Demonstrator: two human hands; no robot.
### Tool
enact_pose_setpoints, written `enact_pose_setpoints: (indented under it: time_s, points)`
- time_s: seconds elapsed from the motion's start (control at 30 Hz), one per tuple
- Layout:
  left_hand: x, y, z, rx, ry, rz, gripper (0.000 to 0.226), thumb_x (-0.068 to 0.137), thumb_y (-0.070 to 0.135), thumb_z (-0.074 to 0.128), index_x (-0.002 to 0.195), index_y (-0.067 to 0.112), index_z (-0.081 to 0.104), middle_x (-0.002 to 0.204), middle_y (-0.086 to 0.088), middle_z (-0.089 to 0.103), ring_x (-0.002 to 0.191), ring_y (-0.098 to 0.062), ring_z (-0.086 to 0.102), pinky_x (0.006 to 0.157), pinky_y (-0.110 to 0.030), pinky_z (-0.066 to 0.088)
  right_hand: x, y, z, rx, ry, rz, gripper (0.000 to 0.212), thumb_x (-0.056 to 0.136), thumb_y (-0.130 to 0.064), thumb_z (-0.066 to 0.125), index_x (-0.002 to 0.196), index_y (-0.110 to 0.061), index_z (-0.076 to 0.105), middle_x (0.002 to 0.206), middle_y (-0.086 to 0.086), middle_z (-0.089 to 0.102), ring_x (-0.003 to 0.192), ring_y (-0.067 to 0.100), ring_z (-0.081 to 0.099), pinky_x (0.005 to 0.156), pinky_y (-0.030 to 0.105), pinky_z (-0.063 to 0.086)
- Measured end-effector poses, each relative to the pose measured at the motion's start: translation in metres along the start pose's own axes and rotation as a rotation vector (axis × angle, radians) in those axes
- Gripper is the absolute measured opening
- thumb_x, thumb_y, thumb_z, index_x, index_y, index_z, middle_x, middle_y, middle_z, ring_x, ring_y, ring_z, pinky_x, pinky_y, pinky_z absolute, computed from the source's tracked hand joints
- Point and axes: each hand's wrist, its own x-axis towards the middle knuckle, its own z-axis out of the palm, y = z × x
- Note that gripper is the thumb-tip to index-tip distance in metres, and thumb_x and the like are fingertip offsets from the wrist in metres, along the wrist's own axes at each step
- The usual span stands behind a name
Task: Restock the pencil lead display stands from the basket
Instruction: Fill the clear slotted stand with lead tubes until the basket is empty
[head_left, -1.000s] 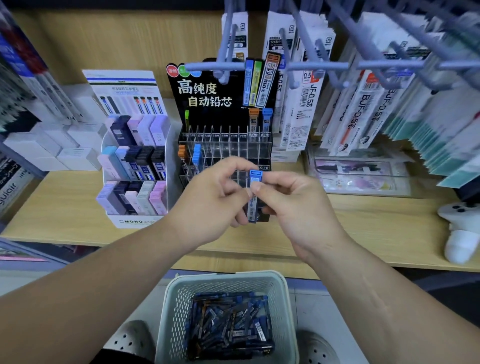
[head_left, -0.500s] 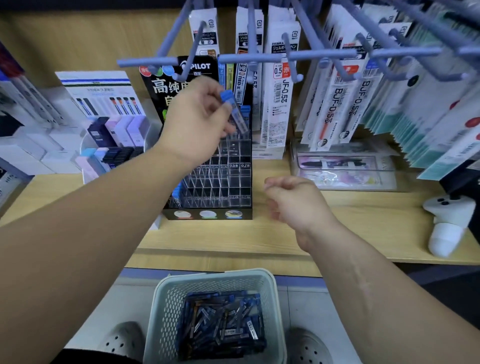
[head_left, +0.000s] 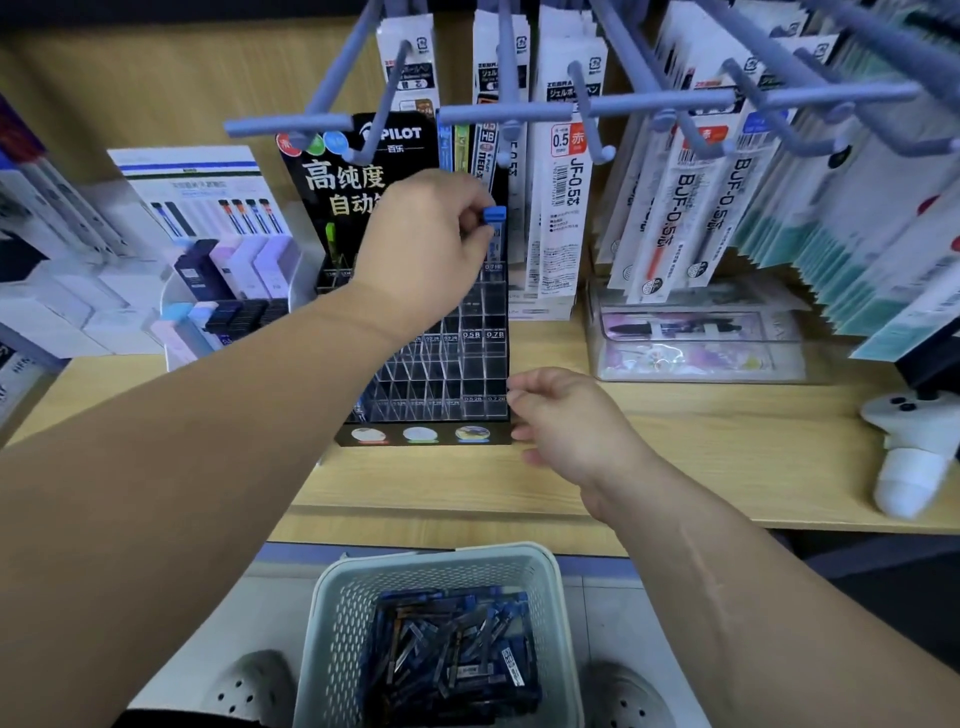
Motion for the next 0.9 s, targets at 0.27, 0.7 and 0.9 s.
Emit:
enact_pose_setpoints:
  time_s: [0.27, 0.7, 0.9]
  points:
    - [0.002, 0.001, 0.008, 0.173, 0.016, -0.028, 0.019, 0.086, 0.019, 0.07, 0.104, 0.016, 0.073, 0.088, -0.004, 0.069, 0.083, -0.028, 0.065, 0.069, -0.036, 0.051, 0.002, 0.0, -0.001, 0.001, 0.002, 0.008, 0.02, 0.103, -0.022, 0.054, 0.118, -0.021, 0.067, 0.116, -0.003, 0.066, 0.11, 0.02, 0.064, 0.1, 0.044, 0.053]
    - [-0.124, -0.006, -0.083, 0.083, -0.151, -0.12, 0.024, 0.09, 0.04, 0.066, 0.09, 0.017, 0.069, 0.072, 0.008, 0.063, 0.064, -0.013, 0.056, 0.066, -0.031, 0.05, -0.028, 0.02, -0.008, -0.212, -0.166, -0.041, 0.023, 0.096, -0.027, 0.067, 0.083, -0.008, 0.068, 0.069, 0.003, 0.063, 0.061, 0.015, 0.06, 0.057, 0.03, 0.051]
    - [-0.219, -0.052, -0.1, 0.031, -0.684, -0.56, 0.019, 0.081, 0.041, 0.076, 0.074, 0.024, 0.069, 0.072, 0.008, 0.067, 0.067, -0.007, 0.061, 0.06, -0.022, 0.042, -0.048, 0.073, 0.008, -0.546, -0.493, 0.057, 0.015, 0.095, -0.03, 0.067, 0.092, -0.016, 0.072, 0.088, 0.003, 0.074, 0.081, 0.009, 0.067, 0.075, 0.033, 0.054]
